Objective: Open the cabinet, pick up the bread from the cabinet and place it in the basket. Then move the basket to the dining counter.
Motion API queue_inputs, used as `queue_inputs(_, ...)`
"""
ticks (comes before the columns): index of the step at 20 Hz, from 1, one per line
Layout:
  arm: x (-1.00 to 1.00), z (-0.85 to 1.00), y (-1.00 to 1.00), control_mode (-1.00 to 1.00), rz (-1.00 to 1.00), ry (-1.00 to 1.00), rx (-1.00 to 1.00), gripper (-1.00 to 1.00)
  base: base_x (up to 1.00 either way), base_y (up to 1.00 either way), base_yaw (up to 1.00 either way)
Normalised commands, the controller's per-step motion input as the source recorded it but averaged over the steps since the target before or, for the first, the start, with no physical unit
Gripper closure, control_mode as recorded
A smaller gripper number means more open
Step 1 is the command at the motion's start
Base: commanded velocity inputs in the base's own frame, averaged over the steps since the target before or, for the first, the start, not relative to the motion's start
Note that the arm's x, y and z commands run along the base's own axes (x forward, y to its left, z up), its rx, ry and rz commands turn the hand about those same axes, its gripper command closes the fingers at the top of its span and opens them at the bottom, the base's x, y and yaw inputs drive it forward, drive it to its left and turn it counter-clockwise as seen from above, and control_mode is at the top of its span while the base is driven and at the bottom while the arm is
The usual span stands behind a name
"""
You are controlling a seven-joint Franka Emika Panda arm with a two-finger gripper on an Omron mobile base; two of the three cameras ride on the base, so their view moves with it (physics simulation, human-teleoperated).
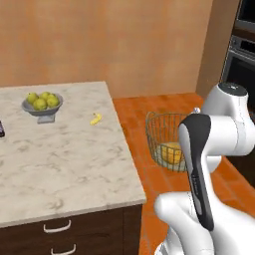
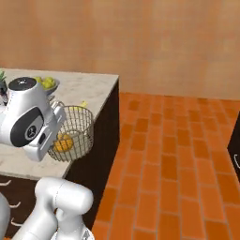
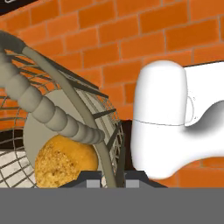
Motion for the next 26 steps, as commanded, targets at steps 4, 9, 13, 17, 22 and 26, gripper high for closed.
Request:
queue_inputs(4,0.00,0.00,0.00,1.00,0.00,0.00,0.00,1.00,-0.39,0.72,-0.62)
queue_inputs(9,0.00,0.00,0.00,1.00,0.00,0.00,0.00,1.00,-0.76,0.36,-0.42)
queue_inputs(13,0.00,0.00,0.00,1.00,0.00,0.00,0.00,1.00,-0.09,0.79,0.14)
queue_inputs(17,0.00,0.00,0.00,1.00,0.00,0.00,0.00,1.00,0.00,1.00,0.31)
queue_inputs(22,0.00,0.00,0.00,1.00,0.00,0.00,0.00,1.00,0.00,0.90,0.41)
queue_inputs(26,0.08,-0.04,0.07,-1.00,0.06,0.03,0.00,1.00,0.03,0.48,0.28)
